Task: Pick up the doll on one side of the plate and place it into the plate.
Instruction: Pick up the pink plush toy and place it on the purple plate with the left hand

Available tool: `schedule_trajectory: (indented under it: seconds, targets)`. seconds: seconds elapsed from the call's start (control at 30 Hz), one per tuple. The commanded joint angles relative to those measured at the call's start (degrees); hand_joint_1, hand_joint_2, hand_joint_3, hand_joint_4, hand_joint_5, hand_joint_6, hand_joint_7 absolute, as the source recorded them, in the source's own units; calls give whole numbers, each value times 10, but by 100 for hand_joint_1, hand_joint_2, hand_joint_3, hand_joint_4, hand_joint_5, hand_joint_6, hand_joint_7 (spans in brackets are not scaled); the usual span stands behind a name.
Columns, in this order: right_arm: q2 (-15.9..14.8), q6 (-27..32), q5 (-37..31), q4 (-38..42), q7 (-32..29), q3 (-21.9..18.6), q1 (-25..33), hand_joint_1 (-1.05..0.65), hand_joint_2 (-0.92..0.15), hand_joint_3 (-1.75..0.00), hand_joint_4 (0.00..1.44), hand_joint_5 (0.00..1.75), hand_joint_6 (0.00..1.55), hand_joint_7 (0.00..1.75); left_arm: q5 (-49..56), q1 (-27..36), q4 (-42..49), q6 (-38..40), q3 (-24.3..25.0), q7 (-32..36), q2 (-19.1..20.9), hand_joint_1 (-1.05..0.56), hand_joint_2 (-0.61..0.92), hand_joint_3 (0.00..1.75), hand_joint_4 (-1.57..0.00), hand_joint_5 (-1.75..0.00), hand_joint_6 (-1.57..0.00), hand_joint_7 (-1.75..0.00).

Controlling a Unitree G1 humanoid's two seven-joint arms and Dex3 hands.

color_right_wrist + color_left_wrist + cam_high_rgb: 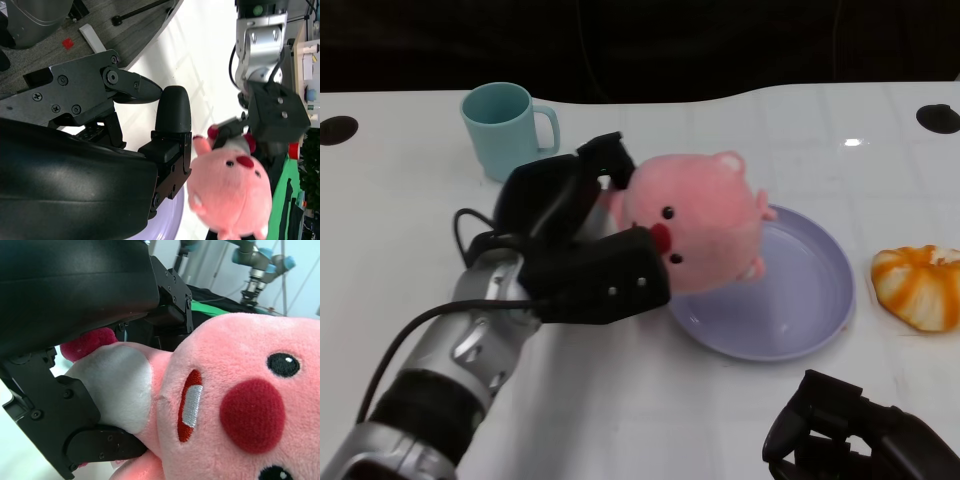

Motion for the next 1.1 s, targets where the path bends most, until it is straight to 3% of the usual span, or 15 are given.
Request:
schedule_trajectory:
  seconds: [0.03, 0.33, 0.63, 0.7, 0.73, 0.8, 0.83, 0.93, 0.97, 1.1]
  targets:
    - [-3, -2, 3, -8, -2, 1, 4, -22, -88, -62, 65, 175, 44, 168, 3, -30, 23, 13, -6, -5, -19, -18, 38, 127, -96, -175, -79, -175]
    - [-4, 7, -3, -19, -8, 10, 8, -23, -89, -62, 65, 175, 43, 168, 15, -80, 82, 34, -35, -21, -65, -18, 41, 120, -95, -175, -74, -175]
    - [-4, 7, -10, -23, -14, 20, 8, -23, -89, -61, 64, 175, 43, 168, -11, -116, 155, 56, -27, -37, -109, -14, 43, 112, -93, -175, -74, -175]
    - [-4, 3, -10, -22, -14, 21, 8, -24, -89, -61, 65, 175, 43, 168, -21, -122, 169, 63, -21, -51, -117, -15, 45, 99, -87, -175, -76, -143]
    - [-4, 2, -9, -22, -13, 21, 8, -24, -89, -61, 65, 175, 43, 168, -25, -125, 174, 64, -19, -58, -119, -16, 48, 89, -83, -172, -82, -111]
    - [-4, 2, -8, -22, -13, 20, 8, -24, -89, -61, 65, 175, 43, 168, -32, -130, 180, 64, -20, -76, -121, -17, 55, 73, -78, -174, -90, -75]
    - [-4, 3, -8, -22, -14, 20, 8, -24, -89, -61, 66, 175, 43, 168, -35, -132, 183, 64, -20, -86, -121, -20, 67, 55, -71, -168, -86, -54]
    - [-4, 5, -6, -22, -13, 19, 7, -25, -89, -61, 66, 175, 44, 168, -42, -135, 181, 58, -22, -127, -116, -25, 87, 23, -53, -128, -73, -23]
    - [-4, 5, -6, -22, -13, 19, 7, -25, -89, -60, 65, 175, 44, 168, -42, -134, 178, 55, -24, -137, -113, -34, 90, 18, -38, -97, -59, -11]
    - [-5, 4, -7, -21, -13, 18, 6, -25, -89, -61, 65, 175, 44, 168, -27, -133, 162, 56, -44, -170, -100, -55, 92, 23, -5, -53, -26, -1]
